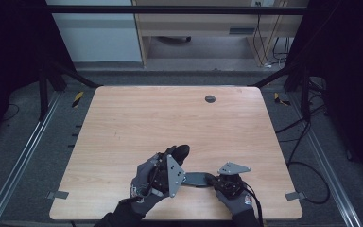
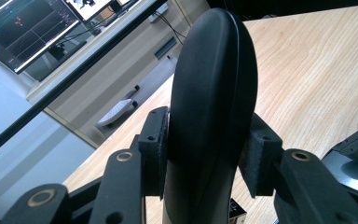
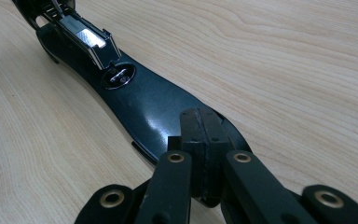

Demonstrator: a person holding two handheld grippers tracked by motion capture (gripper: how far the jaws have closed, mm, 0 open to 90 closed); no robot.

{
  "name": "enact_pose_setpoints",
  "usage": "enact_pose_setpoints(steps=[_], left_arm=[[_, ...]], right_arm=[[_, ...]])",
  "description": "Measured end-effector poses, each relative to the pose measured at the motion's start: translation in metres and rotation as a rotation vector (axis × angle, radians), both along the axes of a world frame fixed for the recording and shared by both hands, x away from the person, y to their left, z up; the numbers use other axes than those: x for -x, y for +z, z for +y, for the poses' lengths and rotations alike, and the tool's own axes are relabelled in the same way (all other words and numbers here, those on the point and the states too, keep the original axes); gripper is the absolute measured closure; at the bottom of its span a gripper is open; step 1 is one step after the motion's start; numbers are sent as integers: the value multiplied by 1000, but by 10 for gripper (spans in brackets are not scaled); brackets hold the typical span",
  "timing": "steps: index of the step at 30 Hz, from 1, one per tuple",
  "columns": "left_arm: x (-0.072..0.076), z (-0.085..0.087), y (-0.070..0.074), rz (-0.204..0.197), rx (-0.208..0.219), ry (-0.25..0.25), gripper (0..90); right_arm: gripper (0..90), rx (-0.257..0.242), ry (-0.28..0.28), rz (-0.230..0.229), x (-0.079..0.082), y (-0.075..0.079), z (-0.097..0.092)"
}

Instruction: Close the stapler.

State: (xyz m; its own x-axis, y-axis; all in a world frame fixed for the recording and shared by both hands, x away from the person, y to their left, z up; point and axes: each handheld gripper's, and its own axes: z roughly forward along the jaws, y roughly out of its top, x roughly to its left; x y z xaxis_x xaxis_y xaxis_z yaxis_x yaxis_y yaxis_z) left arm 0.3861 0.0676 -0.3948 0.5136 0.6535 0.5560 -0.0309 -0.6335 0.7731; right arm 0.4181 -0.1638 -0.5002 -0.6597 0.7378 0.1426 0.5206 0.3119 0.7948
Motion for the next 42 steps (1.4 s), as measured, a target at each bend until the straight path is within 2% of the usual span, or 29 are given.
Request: enact_pose_setpoints(steps=[22,34,42], left_arm=[[-1,-20,-14,0,-73,-32,550],[0,-30,-23,-19,-116,-43,543],[0,-36,-30,-17,-139,-53,537]], right_arm=[[900,-2,4,-3,0,0,-1],[900,-8,3,-1,0,0,0],[900,-10,6,-4,0,-1,0]])
